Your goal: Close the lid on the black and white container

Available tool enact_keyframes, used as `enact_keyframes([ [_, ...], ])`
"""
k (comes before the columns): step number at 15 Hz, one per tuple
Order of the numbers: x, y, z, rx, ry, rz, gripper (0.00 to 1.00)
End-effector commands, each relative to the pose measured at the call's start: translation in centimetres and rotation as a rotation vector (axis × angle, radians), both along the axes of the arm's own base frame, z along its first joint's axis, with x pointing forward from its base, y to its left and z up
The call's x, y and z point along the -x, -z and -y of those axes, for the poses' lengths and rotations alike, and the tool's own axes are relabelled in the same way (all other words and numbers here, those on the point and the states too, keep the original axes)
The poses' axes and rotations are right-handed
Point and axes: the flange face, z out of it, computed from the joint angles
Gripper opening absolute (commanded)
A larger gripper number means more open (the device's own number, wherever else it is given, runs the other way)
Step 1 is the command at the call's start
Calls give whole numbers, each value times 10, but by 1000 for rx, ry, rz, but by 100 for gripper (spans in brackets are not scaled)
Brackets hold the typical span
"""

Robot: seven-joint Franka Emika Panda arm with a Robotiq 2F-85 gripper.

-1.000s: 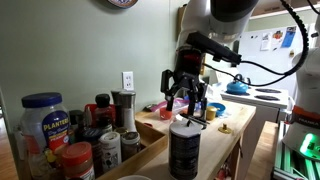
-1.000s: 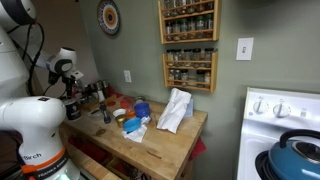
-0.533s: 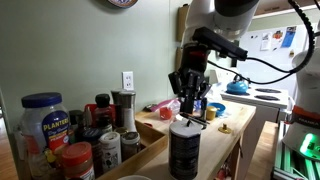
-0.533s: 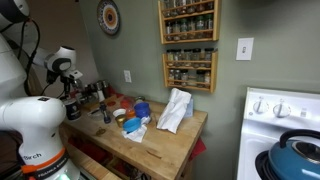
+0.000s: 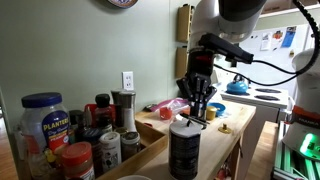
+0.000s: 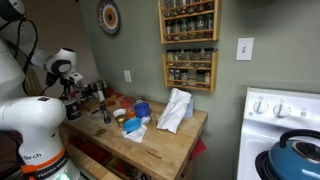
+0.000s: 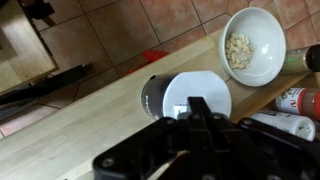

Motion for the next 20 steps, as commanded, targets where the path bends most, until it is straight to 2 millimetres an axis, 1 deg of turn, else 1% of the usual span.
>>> enact_keyframes([
  [1, 3, 6, 6, 2, 0, 0, 0],
  [7, 0, 9, 4, 0, 19, 11, 0],
  [13, -6, 18, 1, 0, 35, 28, 0],
  [20, -7, 25, -2, 18, 39, 30, 0],
])
